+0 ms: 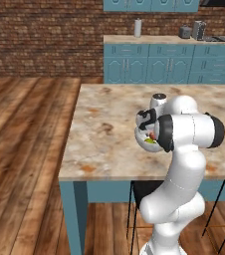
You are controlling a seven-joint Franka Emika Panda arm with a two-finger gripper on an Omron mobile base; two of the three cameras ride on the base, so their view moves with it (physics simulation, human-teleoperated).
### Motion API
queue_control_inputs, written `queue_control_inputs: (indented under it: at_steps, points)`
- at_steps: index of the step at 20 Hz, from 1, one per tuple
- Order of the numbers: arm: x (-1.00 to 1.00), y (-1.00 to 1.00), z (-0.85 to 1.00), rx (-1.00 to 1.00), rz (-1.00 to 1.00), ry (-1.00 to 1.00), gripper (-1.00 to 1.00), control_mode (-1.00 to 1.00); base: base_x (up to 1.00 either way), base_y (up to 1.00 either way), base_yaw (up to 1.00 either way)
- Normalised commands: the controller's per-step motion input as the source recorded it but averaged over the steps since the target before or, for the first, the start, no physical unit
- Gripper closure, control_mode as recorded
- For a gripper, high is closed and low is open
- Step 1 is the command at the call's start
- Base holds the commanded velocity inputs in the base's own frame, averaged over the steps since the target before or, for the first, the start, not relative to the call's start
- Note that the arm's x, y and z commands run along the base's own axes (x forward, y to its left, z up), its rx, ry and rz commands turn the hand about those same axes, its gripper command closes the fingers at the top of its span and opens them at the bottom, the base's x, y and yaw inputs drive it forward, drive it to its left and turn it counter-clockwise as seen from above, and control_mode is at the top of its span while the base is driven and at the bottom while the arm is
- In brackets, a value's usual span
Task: Retrieve the pear and peach from the fridge and place them into the bowl on the dining table.
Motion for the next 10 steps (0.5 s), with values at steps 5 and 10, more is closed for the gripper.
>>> queue_control_inputs:
  at_steps: [5, 10]
  points:
    - [-0.12, -0.06, 0.08, 0.00, -0.05, 0.00, -1.00, -1.00, 0.00, 0.00, 0.00]
    - [-0.90, -0.01, 0.63, 0.00, 0.00, -0.13, -1.00, -1.00, 0.00, 0.00, 0.00]
